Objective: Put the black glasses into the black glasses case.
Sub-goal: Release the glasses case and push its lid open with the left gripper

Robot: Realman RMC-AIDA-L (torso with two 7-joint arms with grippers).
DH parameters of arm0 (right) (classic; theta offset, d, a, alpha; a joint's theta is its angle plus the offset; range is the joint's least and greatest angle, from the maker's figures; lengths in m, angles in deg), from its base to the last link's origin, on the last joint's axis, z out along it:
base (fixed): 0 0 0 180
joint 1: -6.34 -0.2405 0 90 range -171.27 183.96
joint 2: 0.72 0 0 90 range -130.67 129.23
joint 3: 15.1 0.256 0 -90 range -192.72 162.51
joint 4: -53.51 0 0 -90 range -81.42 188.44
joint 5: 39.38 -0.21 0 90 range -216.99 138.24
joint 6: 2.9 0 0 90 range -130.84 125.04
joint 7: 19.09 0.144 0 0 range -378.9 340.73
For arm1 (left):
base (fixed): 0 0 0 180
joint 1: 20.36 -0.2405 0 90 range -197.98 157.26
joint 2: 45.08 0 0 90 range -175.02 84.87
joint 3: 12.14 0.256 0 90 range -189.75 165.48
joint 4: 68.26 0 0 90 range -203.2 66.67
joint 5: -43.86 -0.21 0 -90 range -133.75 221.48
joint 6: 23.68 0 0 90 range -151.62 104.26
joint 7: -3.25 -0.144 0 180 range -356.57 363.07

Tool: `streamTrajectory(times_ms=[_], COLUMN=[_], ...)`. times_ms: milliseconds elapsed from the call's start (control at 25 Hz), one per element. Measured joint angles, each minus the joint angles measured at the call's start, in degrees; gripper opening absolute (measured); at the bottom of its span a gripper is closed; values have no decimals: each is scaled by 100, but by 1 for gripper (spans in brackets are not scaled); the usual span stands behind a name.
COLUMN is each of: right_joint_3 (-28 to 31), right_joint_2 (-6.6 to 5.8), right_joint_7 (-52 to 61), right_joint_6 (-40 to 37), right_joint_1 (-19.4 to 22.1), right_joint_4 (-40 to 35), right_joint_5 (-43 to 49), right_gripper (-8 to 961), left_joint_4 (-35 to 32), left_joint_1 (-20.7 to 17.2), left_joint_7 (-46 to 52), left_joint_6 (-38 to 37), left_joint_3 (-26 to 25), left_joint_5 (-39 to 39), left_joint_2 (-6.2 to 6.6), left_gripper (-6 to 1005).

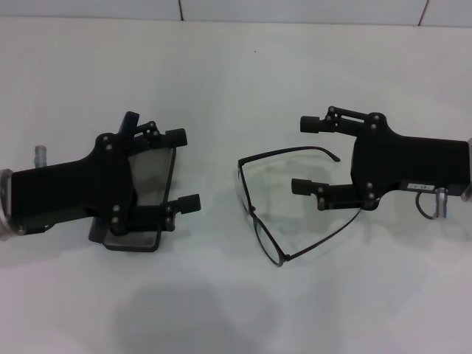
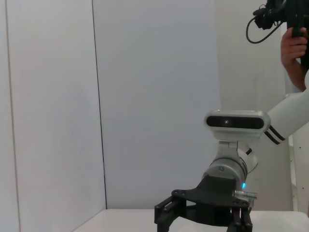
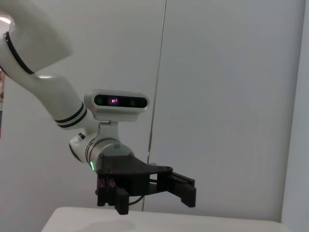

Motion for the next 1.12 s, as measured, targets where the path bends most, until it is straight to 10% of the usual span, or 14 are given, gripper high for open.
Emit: streamTrajectory(times_ms=[520, 760, 1120], right_joint_3=[7, 127, 212], right_joint_2=[14, -56, -38], right_joint_7=[-52, -39, -33], right_joint_6=[57, 49, 49], right_joint_1=[33, 112, 414], right_joint_4=[-1, -78, -437], right_joint_5=[64, 6, 3], right_gripper=[829, 829, 828], left_joint_4=[2, 634, 3088], left_joint_1=[-19, 134, 495], left_joint_7=[150, 1892, 4238], left_joint_6=[20, 84, 571], left_joint_3=[-40, -3, 308], left_joint_5=[144, 748, 611], left_joint_2=[-49, 13, -638], left_gripper=[850, 839, 821])
